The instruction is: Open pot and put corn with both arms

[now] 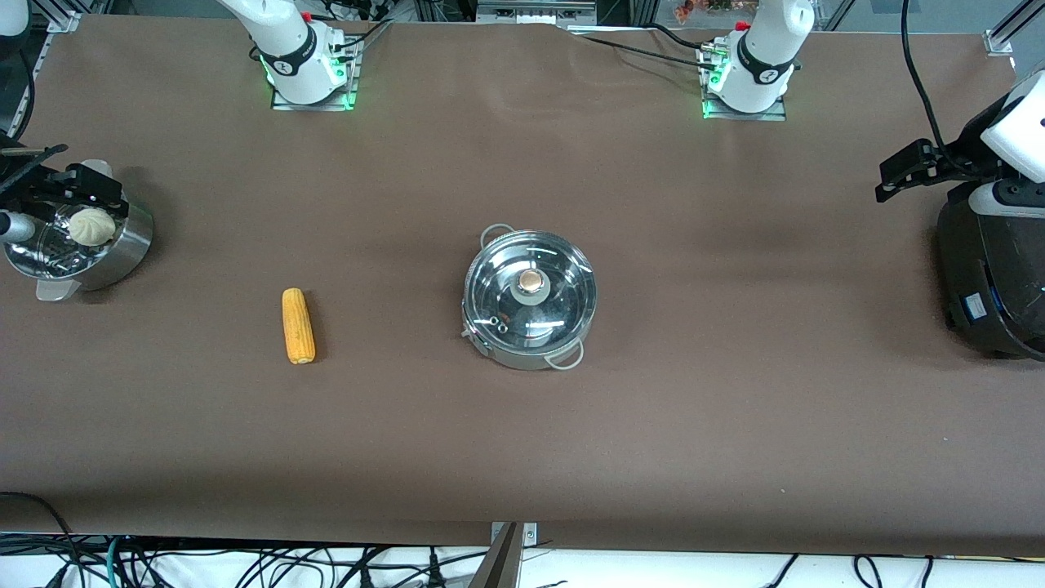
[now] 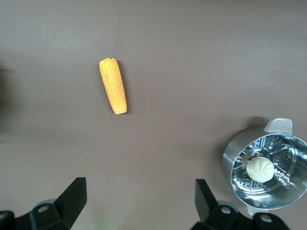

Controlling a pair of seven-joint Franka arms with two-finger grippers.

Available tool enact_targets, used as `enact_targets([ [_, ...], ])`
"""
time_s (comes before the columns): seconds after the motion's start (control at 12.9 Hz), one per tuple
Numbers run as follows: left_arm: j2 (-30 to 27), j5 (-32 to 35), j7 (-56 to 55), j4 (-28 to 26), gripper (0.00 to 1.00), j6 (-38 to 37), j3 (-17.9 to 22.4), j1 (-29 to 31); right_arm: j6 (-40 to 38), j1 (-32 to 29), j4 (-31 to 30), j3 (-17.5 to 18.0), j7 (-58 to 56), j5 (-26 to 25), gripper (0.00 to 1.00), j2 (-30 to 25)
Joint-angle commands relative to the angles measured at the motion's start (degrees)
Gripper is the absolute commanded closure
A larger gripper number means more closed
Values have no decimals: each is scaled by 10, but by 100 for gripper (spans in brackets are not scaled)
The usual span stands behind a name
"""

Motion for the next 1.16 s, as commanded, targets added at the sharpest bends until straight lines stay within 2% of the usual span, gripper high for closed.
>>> enact_targets([
  [0.0,10,12,0,18,0,-10,1,-3,1,0,8,1,8,1,0,2],
  [1.08,10,12,0,18,0,-10,1,-3,6,8,10,2,9,1,0,2],
])
